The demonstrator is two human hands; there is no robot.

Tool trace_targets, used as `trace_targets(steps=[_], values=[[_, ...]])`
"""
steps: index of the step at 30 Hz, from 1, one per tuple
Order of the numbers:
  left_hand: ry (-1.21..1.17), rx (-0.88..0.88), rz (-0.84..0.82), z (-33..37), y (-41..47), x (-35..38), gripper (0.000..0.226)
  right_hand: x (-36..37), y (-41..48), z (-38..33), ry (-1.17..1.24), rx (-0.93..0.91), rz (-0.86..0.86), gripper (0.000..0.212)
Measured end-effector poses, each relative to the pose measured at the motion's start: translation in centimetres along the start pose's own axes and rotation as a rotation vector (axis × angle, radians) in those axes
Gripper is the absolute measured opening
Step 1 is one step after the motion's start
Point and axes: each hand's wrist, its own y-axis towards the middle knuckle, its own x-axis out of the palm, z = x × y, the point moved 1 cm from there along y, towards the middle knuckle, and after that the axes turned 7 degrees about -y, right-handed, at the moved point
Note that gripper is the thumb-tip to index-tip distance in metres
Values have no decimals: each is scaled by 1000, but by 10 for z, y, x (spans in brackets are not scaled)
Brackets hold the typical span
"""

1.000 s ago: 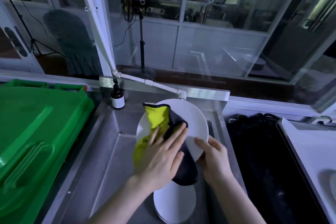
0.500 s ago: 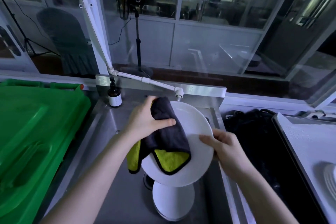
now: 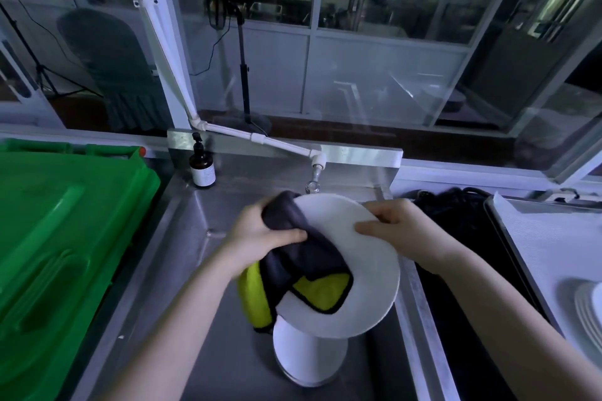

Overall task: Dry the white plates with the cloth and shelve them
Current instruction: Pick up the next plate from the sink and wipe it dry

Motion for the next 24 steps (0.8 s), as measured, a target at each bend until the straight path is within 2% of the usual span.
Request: trace_targets(steps=[2, 4, 5, 8, 11, 13, 16, 18, 20, 22, 24], values=[[-278, -100, 226, -18, -17, 7, 36, -1, -2, 7, 194, 57, 121, 12], [-330, -164, 345, -25, -25, 10, 29, 6, -5, 12, 323, 114, 183, 17], [-290, -172, 351, -23, -23, 7, 27, 10, -6, 13, 358, 136, 180, 20], [-31, -136, 195, -9, -10, -11, 38, 12, -4, 6, 251, 117, 81, 15], [218, -40, 8, 8, 3, -20, 54, 11, 7, -12, -77, -2, -17, 12], [357, 48, -120, 17, 8, -18, 54, 20, 15, -26, -293, -53, -96, 15], [383, 72, -186, 15, 8, -12, 54, 31, 23, -33, -410, -87, -179, 25], [218, 3, -63, 2, 2, -15, 54, 27, 26, -27, -350, -41, -164, 17], [-126, -88, 129, -16, -8, -15, 49, 18, 28, -20, -176, 7, -100, 11], [-489, -226, 331, -33, -21, -3, 39, 14, 30, -12, 29, 73, 9, 14], [-695, -337, 480, -43, -29, 16, 27, 22, 30, -5, 242, 144, 146, 21]])
